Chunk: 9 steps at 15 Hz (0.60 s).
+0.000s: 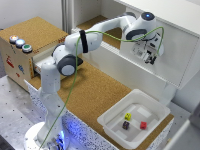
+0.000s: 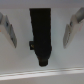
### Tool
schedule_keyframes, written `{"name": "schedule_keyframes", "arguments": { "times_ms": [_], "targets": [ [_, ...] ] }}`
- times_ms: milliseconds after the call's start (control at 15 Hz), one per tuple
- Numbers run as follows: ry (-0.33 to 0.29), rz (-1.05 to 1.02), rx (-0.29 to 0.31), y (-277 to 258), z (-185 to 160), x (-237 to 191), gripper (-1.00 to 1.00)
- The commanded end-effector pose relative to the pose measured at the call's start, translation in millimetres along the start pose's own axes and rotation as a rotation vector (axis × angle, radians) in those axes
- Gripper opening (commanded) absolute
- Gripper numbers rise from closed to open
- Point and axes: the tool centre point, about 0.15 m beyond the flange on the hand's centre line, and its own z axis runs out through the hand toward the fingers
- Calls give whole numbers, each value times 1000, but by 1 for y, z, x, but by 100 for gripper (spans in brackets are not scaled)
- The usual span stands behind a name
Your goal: Grasp the door handle, then slide the door to the left
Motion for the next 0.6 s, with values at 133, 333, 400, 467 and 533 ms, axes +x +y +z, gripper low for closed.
{"name": "schedule_keyframes", "arguments": {
  "times_ms": [133, 333, 400, 467, 533],
  "targets": [
    [72, 1, 1, -15, -17, 13, 100],
    [117, 26, -3, -15, -23, -3, 100],
    [124, 28, -3, -14, -24, -5, 100],
    [124, 30, -7, -13, -24, -5, 100],
    [124, 27, -13, -13, -24, -5, 100]
  ]
}}
